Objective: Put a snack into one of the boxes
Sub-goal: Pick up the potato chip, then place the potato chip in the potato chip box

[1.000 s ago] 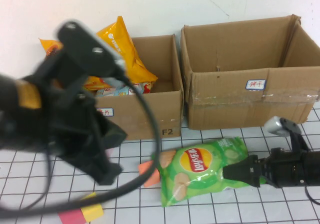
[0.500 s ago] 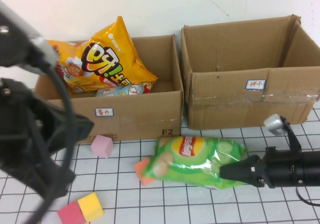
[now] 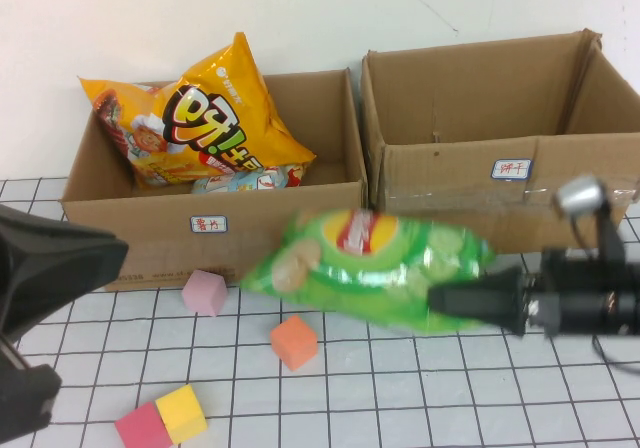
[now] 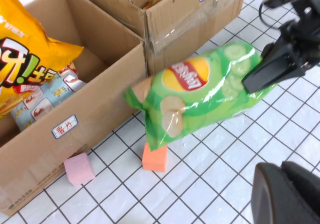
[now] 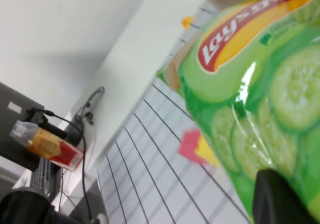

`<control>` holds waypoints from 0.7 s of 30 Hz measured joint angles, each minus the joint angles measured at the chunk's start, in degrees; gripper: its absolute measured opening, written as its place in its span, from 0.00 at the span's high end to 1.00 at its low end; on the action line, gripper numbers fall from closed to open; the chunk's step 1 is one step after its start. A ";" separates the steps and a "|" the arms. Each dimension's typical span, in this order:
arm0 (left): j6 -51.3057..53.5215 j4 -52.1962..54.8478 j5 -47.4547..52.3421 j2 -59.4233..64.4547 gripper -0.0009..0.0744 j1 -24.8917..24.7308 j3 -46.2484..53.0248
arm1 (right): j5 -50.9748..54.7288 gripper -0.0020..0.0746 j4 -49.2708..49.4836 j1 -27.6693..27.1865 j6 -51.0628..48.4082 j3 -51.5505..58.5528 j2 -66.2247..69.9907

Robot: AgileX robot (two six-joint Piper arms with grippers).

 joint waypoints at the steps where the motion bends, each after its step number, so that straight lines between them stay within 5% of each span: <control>1: 0.00 0.00 0.10 0.00 0.99 0.00 0.00 | 0.15 0.96 -0.13 -0.01 0.44 -0.63 -1.66; 10: -1.24 0.79 -0.32 0.00 0.99 0.00 0.00 | -9.09 0.96 -0.85 4.70 -0.19 -20.38 -6.72; 21: -1.76 2.27 -0.16 0.00 0.99 0.00 0.00 | -14.31 0.96 -5.88 9.68 -8.92 -49.23 11.89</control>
